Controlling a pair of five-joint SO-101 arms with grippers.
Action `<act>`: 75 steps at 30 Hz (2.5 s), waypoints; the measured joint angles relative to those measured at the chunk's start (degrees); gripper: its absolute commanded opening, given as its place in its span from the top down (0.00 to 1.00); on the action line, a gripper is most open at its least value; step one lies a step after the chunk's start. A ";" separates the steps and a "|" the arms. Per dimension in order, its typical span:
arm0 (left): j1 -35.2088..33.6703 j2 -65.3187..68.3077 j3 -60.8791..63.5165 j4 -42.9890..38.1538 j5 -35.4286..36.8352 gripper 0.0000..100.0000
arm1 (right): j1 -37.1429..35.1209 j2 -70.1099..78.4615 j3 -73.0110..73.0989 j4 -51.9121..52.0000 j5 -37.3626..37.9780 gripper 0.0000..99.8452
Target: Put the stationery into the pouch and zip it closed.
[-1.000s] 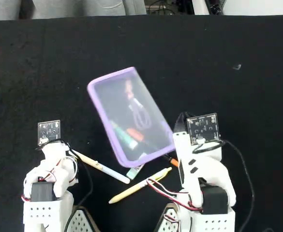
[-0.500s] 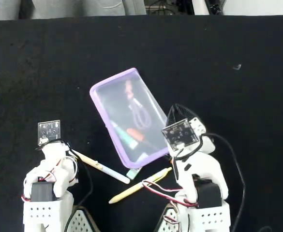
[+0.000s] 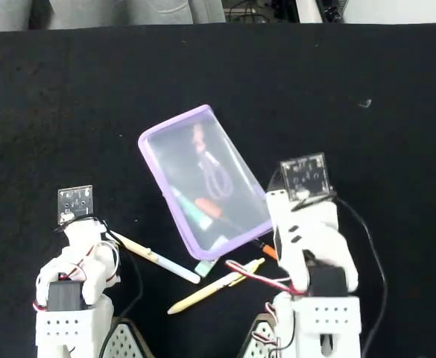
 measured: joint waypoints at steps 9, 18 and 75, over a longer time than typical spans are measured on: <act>1.76 0.00 0.00 0.00 0.00 0.97 | 0.62 12.75 2.37 -10.90 -0.53 0.98; 7.47 0.00 0.00 0.00 0.00 0.97 | 5.80 13.71 3.69 -14.68 -1.67 0.98; 10.90 60.57 -34.81 -30.07 -0.97 0.81 | 6.51 13.71 7.21 -19.43 -2.73 0.99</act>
